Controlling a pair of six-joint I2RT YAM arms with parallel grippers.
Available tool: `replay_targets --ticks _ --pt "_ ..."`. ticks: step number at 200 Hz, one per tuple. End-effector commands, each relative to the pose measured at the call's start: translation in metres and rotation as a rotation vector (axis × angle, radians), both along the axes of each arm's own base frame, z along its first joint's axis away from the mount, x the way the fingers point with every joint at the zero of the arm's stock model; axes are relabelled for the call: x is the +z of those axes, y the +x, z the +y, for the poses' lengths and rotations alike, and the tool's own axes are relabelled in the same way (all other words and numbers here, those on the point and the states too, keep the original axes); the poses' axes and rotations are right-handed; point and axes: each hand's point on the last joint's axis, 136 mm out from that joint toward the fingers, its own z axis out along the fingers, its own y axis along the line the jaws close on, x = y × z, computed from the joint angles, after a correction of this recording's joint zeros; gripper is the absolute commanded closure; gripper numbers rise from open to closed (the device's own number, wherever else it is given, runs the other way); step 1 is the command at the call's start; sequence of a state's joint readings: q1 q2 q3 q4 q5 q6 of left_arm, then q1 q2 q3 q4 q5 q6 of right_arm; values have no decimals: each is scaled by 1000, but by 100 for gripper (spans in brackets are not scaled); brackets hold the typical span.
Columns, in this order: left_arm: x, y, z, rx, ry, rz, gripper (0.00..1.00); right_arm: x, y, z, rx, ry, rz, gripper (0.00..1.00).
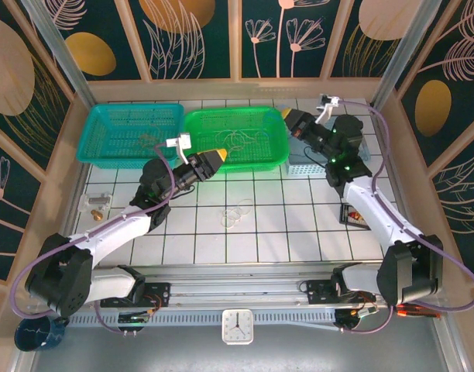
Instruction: Untangle the cables
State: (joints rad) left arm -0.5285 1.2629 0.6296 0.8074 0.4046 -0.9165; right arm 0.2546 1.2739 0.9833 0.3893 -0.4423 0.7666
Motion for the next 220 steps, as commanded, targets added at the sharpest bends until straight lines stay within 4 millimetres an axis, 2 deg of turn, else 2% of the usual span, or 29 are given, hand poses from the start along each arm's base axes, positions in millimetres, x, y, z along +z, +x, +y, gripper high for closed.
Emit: replay_targets --ticks 1,35,56,75,117,122,129,143,156,188,220 --pt "7 -3 6 20 -3 -39 32 5 18 -38 -184 -65 -22 100" --pt "4 -7 9 27 3 -35 21 -28 44 -83 -377 -138 32 100" --pt "0 -10 10 24 19 -25 13 -60 63 -105 -447 -181 95 100" --pt "-5 -11 11 26 39 -14 1 -92 79 -122 -486 -203 163 100" --pt "-24 -13 13 29 103 24 1 -152 107 -143 -523 -252 290 100" --pt "-27 -13 13 29 112 28 1 -157 110 -144 -523 -258 303 96" --pt "-30 -14 13 28 120 35 1 -165 113 -145 -520 -267 322 86" --pt "-37 -14 13 26 139 50 1 -168 118 -146 -511 -276 330 60" --pt "-44 -14 13 27 155 64 1 -164 117 -143 -498 -271 323 51" --pt "-62 -14 14 27 188 98 1 -145 106 -130 -461 -266 281 48" --pt "-84 -12 15 43 257 141 1 -127 76 -93 -369 -266 240 48"
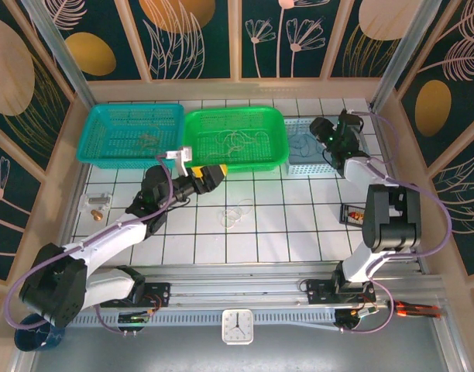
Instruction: Untangle the cables
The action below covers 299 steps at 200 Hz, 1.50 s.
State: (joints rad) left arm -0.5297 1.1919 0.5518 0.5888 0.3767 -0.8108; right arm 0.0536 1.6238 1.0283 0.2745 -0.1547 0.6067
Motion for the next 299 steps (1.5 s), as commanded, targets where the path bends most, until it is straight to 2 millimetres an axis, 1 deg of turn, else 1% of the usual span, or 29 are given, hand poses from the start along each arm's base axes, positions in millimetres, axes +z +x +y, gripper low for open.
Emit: replay_targets --ticks 1,14,19,32,49,59,77,91,97,124,150,164,181,215,242,247,251,268,273,279,289,299 --pt "-24 1 2 18 83 31 1 37 -25 34 99 -7 -82 48" --pt "-35 1 2 27 123 51 1 37 -44 57 153 -12 -77 48" --pt "-40 0 2 28 139 60 1 33 -50 64 169 -17 -67 48" --pt "-53 -1 0 29 196 79 3 29 -71 90 232 -33 -53 48" --pt "-72 -3 -2 31 280 110 5 11 -98 120 313 -61 -7 48" --pt "-79 -5 -2 35 298 126 5 -1 -113 134 347 -86 27 48" --pt "-84 -5 4 65 292 138 5 -27 -139 155 413 -127 93 48" --pt "-86 -4 9 98 284 142 3 -46 -155 164 445 -151 143 48" --pt "-85 -4 11 110 278 141 3 -55 -165 173 478 -157 165 47" --pt "-84 -3 16 144 257 141 2 -88 -189 198 561 -153 244 46" --pt "-81 -1 19 165 252 136 1 -115 -199 213 596 -172 304 46" --pt "-78 -2 20 169 248 130 1 -126 -202 215 596 -188 331 46" --pt "-76 -2 21 174 244 126 1 -140 -204 213 581 -206 364 46" --pt "-75 -2 21 176 237 125 1 -157 -207 216 592 -209 397 47" --pt "-77 -2 20 173 237 128 1 -162 -204 225 607 -188 398 50" --pt "-76 -2 20 174 236 127 1 -163 -204 227 612 -182 399 53" --pt "-77 -2 20 172 236 127 1 -163 -204 229 616 -180 400 57" --pt "-77 -2 20 168 233 125 1 -158 -200 235 631 -172 387 87" --pt "-78 -3 20 167 233 127 1 -154 -199 235 633 -172 379 94" --pt "-78 -4 20 165 234 125 1 -147 -198 235 631 -173 362 100" --pt "-79 -5 20 161 233 124 1 -133 -195 235 627 -174 331 100" --pt "-80 -7 21 157 234 121 1 -111 -191 234 623 -166 279 100"
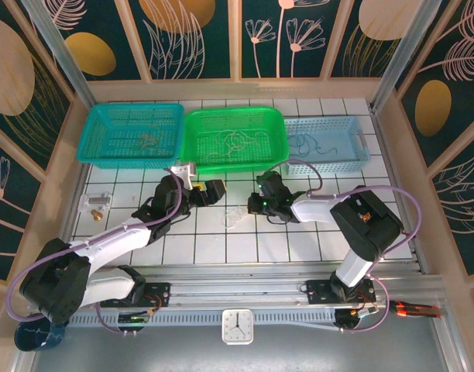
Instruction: Untangle the cables
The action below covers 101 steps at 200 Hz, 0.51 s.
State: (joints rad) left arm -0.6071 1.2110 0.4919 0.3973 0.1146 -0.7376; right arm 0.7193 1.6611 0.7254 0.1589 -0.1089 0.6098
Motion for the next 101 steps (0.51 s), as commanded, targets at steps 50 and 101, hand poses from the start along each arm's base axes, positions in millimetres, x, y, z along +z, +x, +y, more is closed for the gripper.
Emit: replay_targets --ticks 50,101 --pt "0 -7 -3 -29 -49 -27 1 144 21 11 9 208 -283 100" --pt "4 -9 -9 -64 -71 -44 7 178 23 11 0 264 -329 100"
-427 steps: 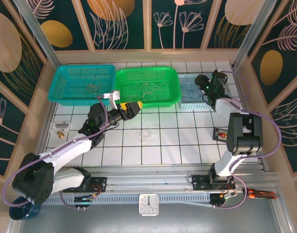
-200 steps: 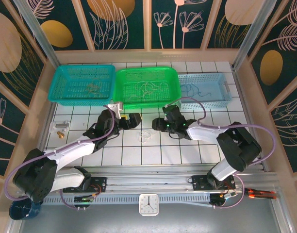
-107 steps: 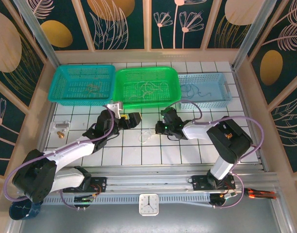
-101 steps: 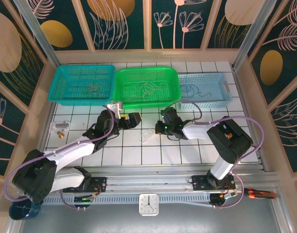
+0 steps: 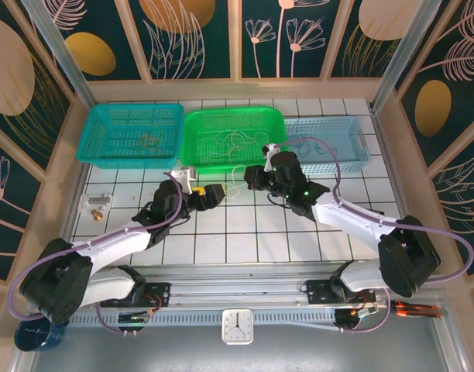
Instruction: Untangle the cables
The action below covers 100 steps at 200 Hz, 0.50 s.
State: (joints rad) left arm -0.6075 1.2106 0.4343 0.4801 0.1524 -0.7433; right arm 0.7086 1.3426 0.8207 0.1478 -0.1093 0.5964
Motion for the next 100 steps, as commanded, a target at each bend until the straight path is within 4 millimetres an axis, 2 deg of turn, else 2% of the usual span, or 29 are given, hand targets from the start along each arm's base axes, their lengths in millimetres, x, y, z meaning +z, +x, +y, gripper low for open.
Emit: replay_targets --ticks 1,62,100 --pt "10 0 -7 -32 -40 -36 8 15 1 -2 0 9 -18 100" --pt "3 -10 -14 -92 -72 -45 22 34 6 -10 -39 66 -31 100" --pt "-4 -16 -15 -120 -92 -56 30 60 9 -16 -51 174 -46 100"
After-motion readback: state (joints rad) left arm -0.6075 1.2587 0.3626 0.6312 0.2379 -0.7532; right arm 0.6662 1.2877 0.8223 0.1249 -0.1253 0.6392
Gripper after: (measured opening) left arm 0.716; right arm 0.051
